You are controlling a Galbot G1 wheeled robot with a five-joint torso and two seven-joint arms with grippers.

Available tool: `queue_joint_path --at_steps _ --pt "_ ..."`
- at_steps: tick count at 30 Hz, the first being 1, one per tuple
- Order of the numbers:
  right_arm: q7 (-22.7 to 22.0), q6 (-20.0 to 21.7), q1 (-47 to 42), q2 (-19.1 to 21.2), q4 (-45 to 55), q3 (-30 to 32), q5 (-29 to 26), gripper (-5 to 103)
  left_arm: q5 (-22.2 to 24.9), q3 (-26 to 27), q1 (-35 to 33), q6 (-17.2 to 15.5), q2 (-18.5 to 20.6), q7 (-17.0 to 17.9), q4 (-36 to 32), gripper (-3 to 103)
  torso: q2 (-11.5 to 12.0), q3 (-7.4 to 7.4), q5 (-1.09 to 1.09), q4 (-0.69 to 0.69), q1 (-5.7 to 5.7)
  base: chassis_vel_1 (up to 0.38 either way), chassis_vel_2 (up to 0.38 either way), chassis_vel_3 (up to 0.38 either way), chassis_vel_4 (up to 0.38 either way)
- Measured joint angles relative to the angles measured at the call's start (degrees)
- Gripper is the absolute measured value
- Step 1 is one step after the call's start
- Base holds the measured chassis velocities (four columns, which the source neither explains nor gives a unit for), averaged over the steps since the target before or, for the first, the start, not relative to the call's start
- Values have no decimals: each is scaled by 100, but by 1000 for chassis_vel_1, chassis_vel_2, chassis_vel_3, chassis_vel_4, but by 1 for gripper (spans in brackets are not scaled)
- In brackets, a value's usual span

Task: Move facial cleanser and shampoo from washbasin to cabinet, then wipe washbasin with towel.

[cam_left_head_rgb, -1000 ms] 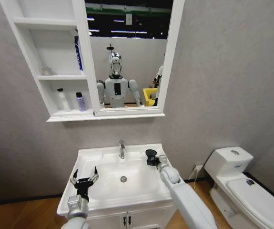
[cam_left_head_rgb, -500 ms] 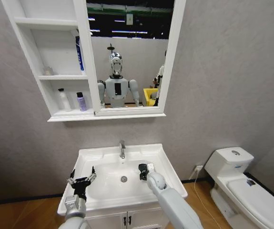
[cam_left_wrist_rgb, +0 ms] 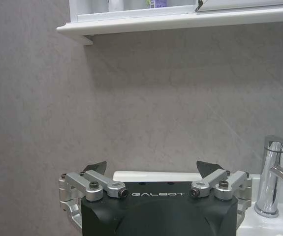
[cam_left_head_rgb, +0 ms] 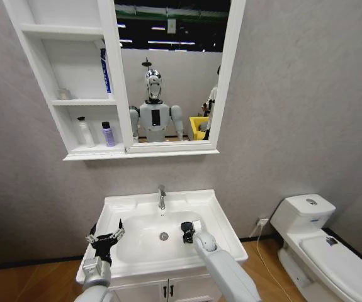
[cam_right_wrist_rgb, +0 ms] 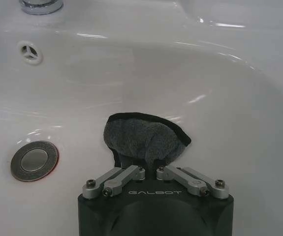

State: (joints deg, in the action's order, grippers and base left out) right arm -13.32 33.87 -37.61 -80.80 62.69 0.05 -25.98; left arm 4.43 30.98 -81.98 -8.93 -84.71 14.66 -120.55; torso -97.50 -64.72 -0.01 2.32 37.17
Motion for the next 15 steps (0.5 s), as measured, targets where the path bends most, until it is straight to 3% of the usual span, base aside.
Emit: queue_joint_path --at_steps 8,15 --pt "410 -395 187 -641 -805 100 467 5 -21 30 -41 1 -8 3 -31 100 0 0 0 1 0 0 0 0 0" --pt "831 -571 343 -1143 -1432 211 317 5 -87 22 -73 1 -28 2 -53 100 0 0 0 0 -1 0 0 0 0"
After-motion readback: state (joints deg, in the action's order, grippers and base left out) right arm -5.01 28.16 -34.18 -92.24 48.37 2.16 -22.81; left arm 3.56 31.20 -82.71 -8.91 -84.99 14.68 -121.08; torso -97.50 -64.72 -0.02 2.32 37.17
